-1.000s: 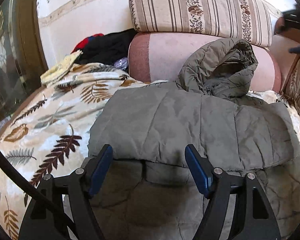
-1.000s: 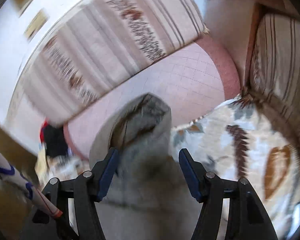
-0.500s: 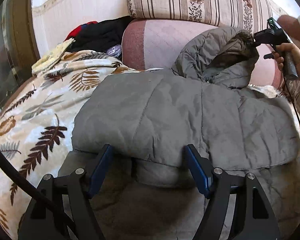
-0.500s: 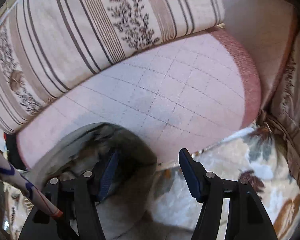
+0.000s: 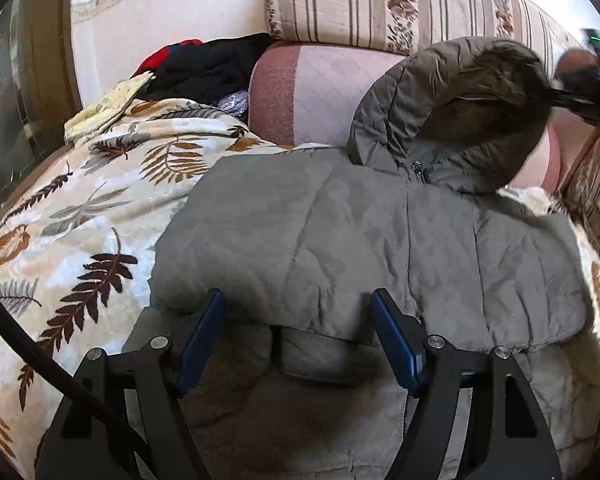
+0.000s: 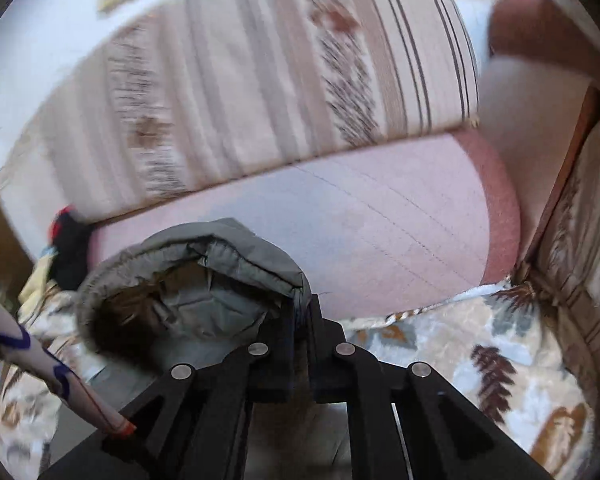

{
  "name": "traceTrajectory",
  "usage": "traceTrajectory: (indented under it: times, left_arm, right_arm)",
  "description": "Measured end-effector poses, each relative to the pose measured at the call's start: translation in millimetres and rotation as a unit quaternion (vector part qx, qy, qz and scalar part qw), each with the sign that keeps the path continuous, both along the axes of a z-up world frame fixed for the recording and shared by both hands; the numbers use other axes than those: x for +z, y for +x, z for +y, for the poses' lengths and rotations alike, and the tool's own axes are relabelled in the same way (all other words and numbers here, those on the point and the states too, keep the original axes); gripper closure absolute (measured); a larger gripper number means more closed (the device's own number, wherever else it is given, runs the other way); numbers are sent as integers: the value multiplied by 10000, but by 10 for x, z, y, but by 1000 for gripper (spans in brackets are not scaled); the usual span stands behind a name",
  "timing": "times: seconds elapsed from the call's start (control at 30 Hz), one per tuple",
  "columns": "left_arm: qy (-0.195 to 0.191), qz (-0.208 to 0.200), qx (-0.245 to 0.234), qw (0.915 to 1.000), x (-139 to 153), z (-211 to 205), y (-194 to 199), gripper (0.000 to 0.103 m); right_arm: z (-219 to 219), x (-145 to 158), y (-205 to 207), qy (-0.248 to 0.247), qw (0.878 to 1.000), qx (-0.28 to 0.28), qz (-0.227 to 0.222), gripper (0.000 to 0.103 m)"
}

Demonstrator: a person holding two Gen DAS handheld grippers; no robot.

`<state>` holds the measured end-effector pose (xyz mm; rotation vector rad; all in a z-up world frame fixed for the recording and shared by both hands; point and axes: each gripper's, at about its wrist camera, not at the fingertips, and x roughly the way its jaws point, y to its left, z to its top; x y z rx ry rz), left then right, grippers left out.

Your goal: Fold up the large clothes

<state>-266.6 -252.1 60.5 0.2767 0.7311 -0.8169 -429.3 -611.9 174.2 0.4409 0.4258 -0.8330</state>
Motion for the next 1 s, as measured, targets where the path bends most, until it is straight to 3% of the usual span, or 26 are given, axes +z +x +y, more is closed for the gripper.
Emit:
traceTrajectory:
  times: [0.13,0.23,0.37,0.5,0.57,0.63,0.73,0.77,0.87,1.0]
  left_arm:
    - [-306,144,156,9993,136,131,142,29]
    - [-532,163,232,9982,259,224,228,29]
    - [-1023,149,267,9943,451,315,276,29]
    - [-1430,699,-177,9871,457,184,175,29]
    - [-1338,846,-574,9857,370,8,37,29]
    - [-1000,732,-799,9891,234,-192,-85,29]
    - [222,312,-754,9964,-113,-586,-164,27]
    - [407,214,-738,9962,-170,-635,-175,27]
    - [449,65,-784,9959,-171,-633,-224,26]
    - [335,196,-810,9960,-177,-568,-167,26]
  right_arm:
    - [922,135,-307,-426,9981,439,71,99]
    - [1649,-27,-583,-551,9956,724,232,99]
    - [2401,-565,-783,-765,9902,881,770,99]
    - [2647,-1325,-640,-647,9810,957,1557,99]
    - [2591,-1621,-547,-512,9782,921,1792,99]
    - [2518,-1736,-509,-374,9790,873,1802,99]
    - [2446,-1807,-518,-171,9761,869,1985,102]
    - [2408,-1819,-532,-88,9757,822,2029,102]
    - [2336,-1784,-706,214,9773,722,1978,101]
    - [2351,-1301,-942,-125,9860,700,1506,99]
